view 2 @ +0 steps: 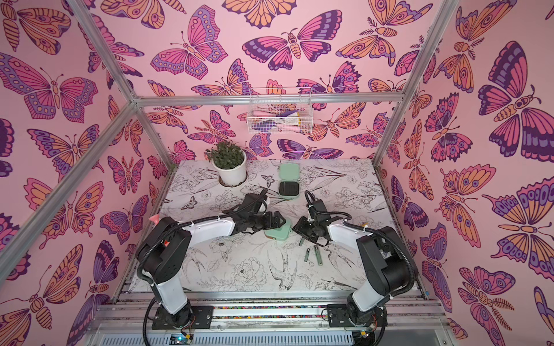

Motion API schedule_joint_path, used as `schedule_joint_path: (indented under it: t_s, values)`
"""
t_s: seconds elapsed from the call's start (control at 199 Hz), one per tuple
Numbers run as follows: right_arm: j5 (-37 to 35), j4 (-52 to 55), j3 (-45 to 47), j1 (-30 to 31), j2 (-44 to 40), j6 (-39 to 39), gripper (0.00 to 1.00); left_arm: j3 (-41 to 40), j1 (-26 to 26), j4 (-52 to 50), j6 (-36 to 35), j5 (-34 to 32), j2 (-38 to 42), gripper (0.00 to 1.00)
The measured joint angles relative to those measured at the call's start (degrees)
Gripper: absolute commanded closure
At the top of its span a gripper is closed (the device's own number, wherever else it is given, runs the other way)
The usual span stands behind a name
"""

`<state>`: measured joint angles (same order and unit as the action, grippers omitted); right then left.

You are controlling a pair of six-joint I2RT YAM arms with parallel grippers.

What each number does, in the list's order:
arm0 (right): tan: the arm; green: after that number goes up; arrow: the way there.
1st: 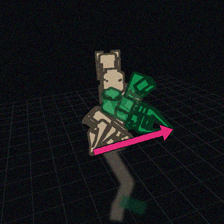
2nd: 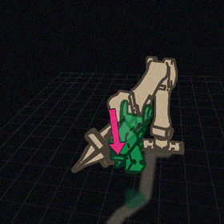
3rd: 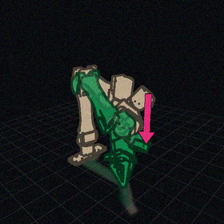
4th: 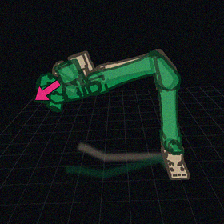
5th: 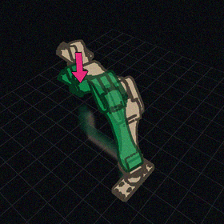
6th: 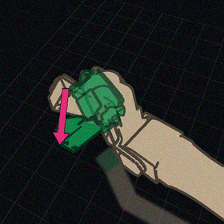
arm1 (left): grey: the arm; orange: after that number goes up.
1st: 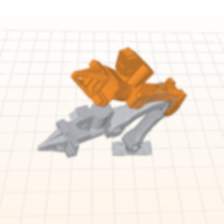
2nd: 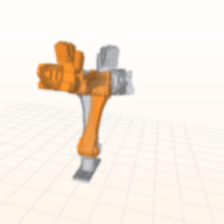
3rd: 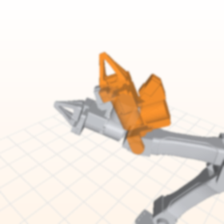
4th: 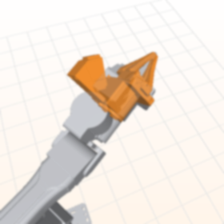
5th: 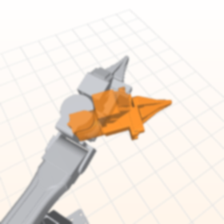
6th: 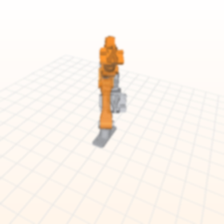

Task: Organize nail clipper sets
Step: Close the storage box at the center of the board.

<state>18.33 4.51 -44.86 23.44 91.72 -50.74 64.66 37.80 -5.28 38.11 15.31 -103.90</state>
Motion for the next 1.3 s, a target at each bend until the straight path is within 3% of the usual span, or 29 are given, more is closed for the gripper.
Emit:
schedule_joint_path:
  t_s: [0.211,0.508,0.84,1.303]
  values:
    - [0.33,-0.04,-1.22,0.0,0.02,0.0,0.55,11.56,-0.02,-17.88,-6.78,-7.85,0.17,0.0]
    - [1.46,-0.15,-3.02,0.07,2.51,-0.04,0.52,16.39,0.0,-26.36,-11.72,-5.18,-11.37,0.01]
    - [3.21,-2.14,-3.96,0.24,5.68,-0.92,0.66,17.4,0.04,-27.08,-12.81,-4.66,-12.28,0.03]
    - [4.02,-2.03,-4.42,1.36,6.1,-1.92,0.68,17.33,0.04,-27.1,-13.03,-4.83,-12.28,0.03]
